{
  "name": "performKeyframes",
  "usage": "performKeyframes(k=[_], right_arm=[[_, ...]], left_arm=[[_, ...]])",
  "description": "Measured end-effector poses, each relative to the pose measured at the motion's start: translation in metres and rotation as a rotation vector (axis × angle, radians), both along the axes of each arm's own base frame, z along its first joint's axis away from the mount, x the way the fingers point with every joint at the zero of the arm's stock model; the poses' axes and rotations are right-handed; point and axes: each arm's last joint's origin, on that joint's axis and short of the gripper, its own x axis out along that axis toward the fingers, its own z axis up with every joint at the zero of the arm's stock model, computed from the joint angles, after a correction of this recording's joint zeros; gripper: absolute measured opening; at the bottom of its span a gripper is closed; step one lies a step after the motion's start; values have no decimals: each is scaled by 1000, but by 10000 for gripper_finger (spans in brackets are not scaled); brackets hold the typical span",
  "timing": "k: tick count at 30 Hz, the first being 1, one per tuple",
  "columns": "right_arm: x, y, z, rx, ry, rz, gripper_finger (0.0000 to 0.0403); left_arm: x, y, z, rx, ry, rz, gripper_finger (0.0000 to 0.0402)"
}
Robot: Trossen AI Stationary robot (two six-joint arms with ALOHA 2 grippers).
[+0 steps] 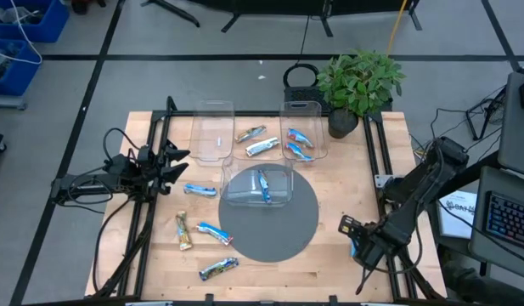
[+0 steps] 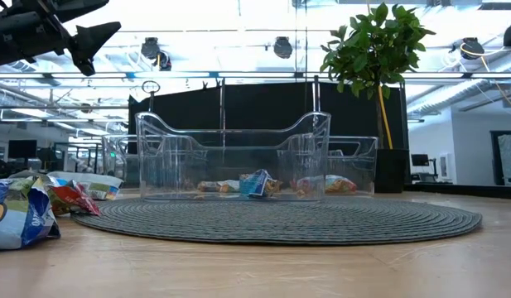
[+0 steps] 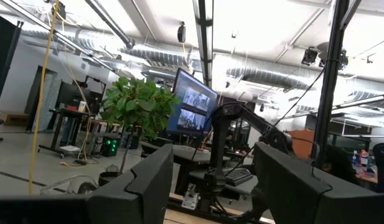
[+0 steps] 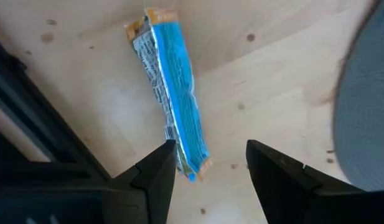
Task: Pick and place Granola Bars by type
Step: Put the yellow granola bar into the top left transparent bin
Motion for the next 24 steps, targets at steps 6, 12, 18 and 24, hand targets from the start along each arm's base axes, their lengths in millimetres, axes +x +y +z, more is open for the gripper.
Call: performKeyframes(k=[6, 12, 18, 24], right_arm=[[-6, -7, -23, -17, 35, -4, 189], [-11, -12, -37, -15, 74, -29, 188], [-12, -12, -46, 11, 52, -40, 192], [-12, -13, -55, 34, 34, -46, 192]], left_arm=[[0, 0, 0, 0, 0, 0, 225], [0, 0, 0, 0, 0, 0, 225], [0, 0, 0, 0, 0, 0, 225], [0, 0, 0, 0, 0, 0, 225]])
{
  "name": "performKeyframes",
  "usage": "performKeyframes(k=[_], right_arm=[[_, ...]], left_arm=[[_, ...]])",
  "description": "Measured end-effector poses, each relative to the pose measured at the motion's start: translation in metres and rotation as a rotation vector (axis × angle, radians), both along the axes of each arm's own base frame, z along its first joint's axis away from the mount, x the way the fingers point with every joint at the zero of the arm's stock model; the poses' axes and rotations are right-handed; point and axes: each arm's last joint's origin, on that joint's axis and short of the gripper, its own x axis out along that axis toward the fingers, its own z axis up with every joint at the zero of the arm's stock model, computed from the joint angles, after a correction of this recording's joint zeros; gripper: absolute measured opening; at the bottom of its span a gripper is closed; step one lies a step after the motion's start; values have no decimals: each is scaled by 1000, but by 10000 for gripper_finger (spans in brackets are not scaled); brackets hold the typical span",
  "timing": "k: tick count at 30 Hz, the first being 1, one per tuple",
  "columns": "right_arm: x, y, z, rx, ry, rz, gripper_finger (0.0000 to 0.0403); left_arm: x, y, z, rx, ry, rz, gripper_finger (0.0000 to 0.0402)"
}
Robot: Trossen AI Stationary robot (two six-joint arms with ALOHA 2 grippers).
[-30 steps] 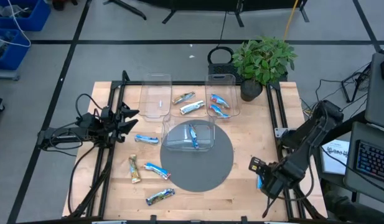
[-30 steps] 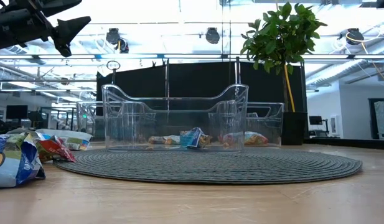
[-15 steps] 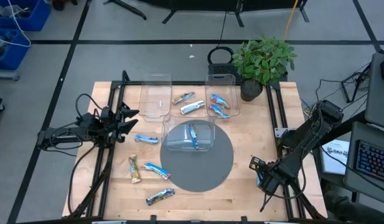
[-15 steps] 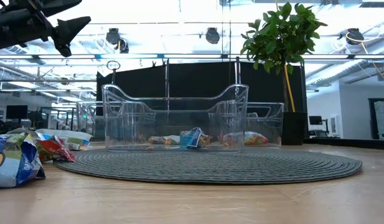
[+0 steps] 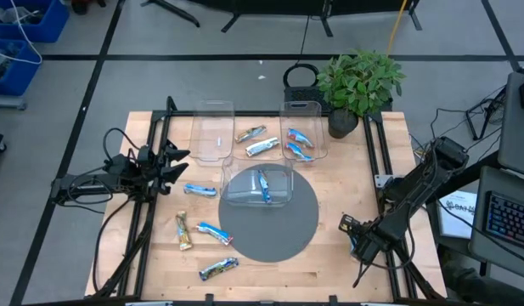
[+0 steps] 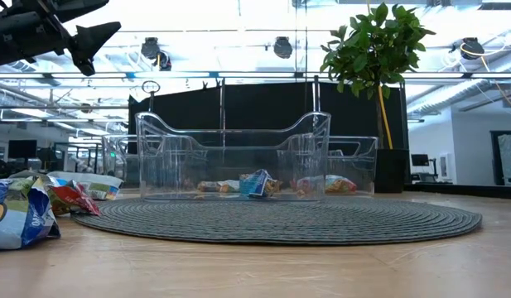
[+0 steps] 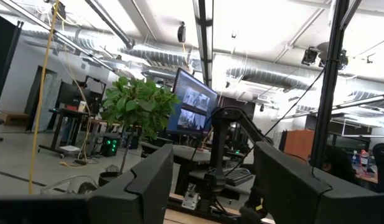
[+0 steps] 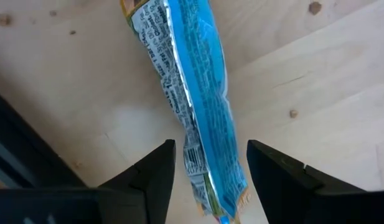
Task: Pick and place Granola Bars by type
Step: Put the yellow granola bar into the top left transparent bin
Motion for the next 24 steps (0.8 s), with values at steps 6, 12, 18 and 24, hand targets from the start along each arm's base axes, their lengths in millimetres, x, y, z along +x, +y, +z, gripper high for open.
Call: performKeyframes(k=[6, 12, 18, 24], right_arm=[[-1, -1, -5, 6, -5, -1, 193], [-1, -3, -7, 6, -5, -4, 178], [1, -4, -9, 1, -2, -17, 172], [1, -4, -12, -10, 8, -17, 161]], left_arm=[[0, 0, 0, 0, 0, 0, 225], [0, 0, 0, 0, 0, 0, 225], [0, 0, 0, 0, 0, 0, 225], [0, 0, 0, 0, 0, 0, 225]])
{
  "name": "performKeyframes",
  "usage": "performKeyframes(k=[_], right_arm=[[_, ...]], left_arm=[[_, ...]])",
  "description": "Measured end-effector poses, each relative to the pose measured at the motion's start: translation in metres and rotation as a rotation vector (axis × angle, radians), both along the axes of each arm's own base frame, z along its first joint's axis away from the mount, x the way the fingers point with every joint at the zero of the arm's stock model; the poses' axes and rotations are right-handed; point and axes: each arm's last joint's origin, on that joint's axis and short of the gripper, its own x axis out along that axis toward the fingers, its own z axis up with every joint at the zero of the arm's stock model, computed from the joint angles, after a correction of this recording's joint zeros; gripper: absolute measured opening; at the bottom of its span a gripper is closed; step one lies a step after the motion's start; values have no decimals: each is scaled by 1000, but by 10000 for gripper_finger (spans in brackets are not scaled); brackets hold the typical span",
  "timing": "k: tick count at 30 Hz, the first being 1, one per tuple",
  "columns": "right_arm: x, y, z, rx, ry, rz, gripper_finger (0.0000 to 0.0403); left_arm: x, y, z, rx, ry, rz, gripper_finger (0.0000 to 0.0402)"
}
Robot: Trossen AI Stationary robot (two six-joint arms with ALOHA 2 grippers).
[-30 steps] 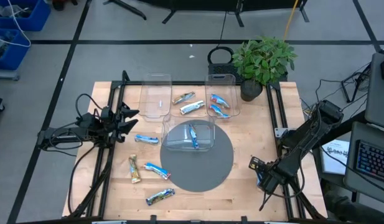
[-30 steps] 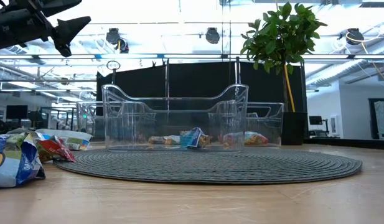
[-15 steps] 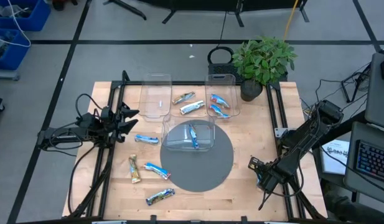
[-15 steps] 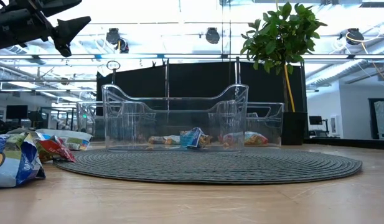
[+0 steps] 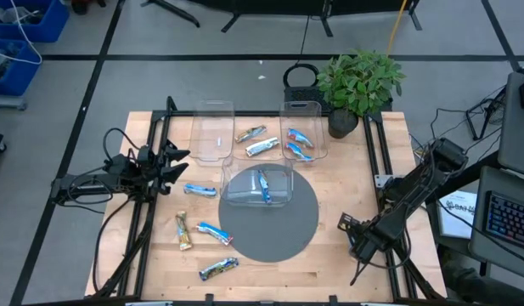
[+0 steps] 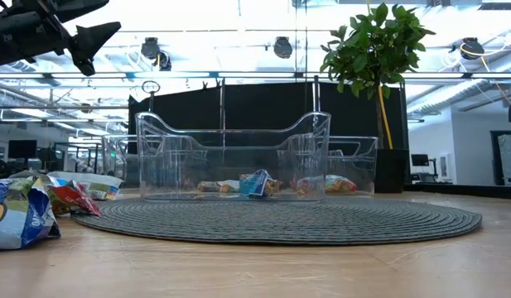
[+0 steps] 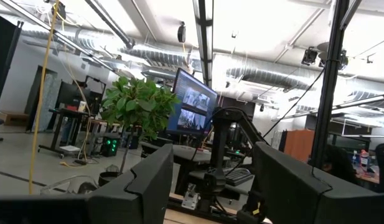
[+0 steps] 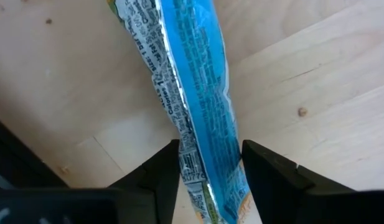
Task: Pick and place Granola Bars by type
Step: Put the yellow granola bar into the top left transparent bin
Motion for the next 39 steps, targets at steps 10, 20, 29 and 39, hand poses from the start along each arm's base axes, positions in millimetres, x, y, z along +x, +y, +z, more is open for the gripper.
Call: performKeyframes(k=[10, 20, 29, 39], right_arm=[[0, 1, -3, -14, 13, 0, 66], [1, 1, -3, -14, 12, -3, 12], [6, 5, 11, 34, -34, -64, 6], [23, 0, 61, 148, -195, -272, 5]], left_arm=[[0, 0, 0, 0, 0, 0, 225], [0, 0, 0, 0, 0, 0, 225], [0, 0, 0, 0, 0, 0, 225], [0, 0, 0, 0, 0, 0, 225]])
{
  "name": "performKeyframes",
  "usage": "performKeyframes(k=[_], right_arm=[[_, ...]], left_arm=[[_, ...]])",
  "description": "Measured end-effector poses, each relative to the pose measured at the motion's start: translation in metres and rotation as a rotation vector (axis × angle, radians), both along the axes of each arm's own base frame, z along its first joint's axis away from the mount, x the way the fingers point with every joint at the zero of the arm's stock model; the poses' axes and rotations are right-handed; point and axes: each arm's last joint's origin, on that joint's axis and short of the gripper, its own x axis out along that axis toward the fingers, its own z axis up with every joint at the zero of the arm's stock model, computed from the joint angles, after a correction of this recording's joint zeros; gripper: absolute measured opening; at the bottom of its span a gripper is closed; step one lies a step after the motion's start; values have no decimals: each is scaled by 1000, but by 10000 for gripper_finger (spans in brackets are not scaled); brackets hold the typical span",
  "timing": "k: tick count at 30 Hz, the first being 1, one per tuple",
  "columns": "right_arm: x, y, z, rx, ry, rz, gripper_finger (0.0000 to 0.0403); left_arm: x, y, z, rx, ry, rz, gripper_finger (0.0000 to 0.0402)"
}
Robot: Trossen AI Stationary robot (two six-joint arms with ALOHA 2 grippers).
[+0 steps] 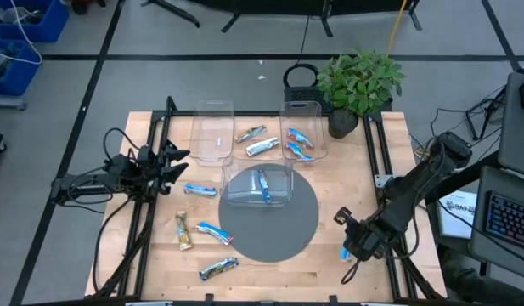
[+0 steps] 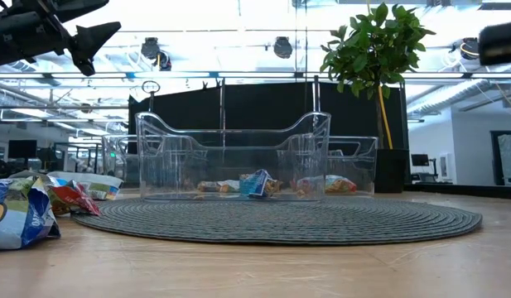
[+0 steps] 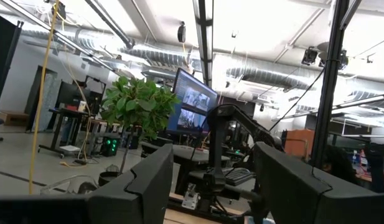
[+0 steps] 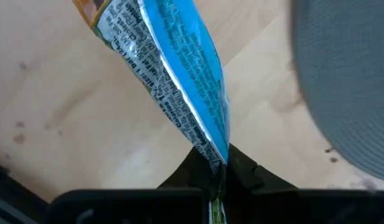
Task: Pick and place Granola Bars by type
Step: Put the yellow granola bar into the top left transparent bin
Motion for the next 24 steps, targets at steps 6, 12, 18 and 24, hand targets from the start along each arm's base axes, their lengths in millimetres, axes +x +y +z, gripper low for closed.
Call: performKeyframes(k=[6, 12, 18, 24], right_arm=[[18, -1, 35, 44, -131, -127, 5], [45, -7, 81, 89, -373, -297, 5], [69, -20, 121, 142, -607, -452, 4], [94, -37, 145, 246, -818, -578, 3]], left_arm=[[0, 0, 0, 0, 0, 0, 225], [0, 0, 0, 0, 0, 0, 225], [0, 0, 0, 0, 0, 0, 225], [0, 0, 0, 0, 0, 0, 225]])
